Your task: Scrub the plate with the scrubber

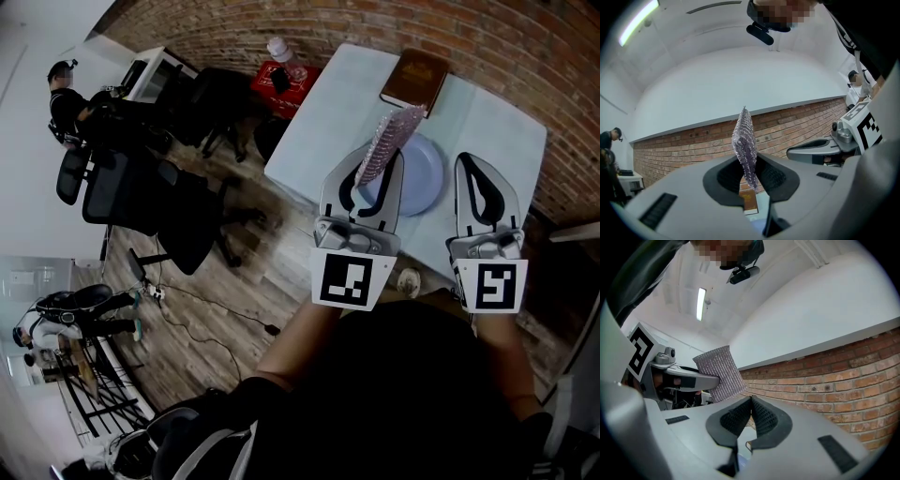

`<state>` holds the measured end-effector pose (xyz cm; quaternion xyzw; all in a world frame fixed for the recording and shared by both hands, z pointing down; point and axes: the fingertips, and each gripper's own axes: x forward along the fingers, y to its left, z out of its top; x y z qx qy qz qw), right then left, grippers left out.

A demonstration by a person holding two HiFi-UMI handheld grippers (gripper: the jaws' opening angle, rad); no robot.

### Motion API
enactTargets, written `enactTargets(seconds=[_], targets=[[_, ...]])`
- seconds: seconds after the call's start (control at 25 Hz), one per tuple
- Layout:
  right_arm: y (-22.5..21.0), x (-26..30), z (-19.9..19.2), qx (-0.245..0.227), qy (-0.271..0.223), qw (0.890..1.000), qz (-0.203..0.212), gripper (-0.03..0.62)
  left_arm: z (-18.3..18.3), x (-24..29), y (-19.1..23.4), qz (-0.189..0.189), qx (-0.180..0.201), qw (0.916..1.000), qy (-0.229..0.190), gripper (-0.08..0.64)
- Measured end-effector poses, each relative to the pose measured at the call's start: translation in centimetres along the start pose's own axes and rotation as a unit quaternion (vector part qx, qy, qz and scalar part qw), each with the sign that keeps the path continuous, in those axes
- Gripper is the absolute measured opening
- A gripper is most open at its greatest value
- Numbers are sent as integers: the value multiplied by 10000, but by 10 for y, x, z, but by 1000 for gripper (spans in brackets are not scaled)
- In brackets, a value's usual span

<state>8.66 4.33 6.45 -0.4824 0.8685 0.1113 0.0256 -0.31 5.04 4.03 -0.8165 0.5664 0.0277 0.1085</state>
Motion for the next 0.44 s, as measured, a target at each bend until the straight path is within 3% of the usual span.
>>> enactTargets(seconds=[0.2, 0.44], targets=[[2, 0, -2, -156, 58, 9998, 59, 35, 1, 0, 1, -12, 17, 10000, -24, 75], [1, 12, 16, 343, -228, 9990, -157, 35, 1, 3, 6, -18, 9, 10000, -4, 75]])
